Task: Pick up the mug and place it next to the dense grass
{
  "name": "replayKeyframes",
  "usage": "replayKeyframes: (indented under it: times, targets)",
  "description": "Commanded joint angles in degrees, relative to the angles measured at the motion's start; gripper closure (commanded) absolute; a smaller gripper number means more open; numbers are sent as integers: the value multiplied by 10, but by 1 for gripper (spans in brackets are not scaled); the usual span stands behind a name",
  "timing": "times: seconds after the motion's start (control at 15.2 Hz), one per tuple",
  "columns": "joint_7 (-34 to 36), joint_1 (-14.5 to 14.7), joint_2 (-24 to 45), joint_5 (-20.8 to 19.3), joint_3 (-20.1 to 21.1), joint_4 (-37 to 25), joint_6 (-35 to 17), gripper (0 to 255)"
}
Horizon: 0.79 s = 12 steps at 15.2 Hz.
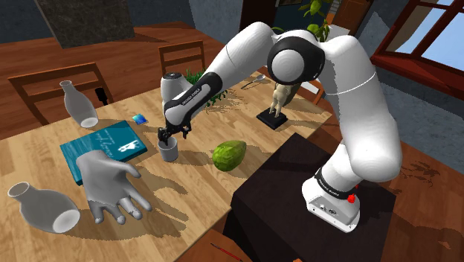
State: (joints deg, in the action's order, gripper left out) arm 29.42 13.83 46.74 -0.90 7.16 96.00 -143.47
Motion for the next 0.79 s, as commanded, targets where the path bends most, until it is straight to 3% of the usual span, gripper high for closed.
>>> replayKeyframes:
  times: [0.0, 0.4, 0.46, 0.73]
  targets:
    - [0, 0, 5, 0, 0, -2, -3, 0]
    - [0, 0, 5, 0, 0, -2, -3, 0]
    - [0, 0, 5, 0, 0, -2, -3, 255]
    - [0, 0, 5, 0, 0, -2, -3, 255]
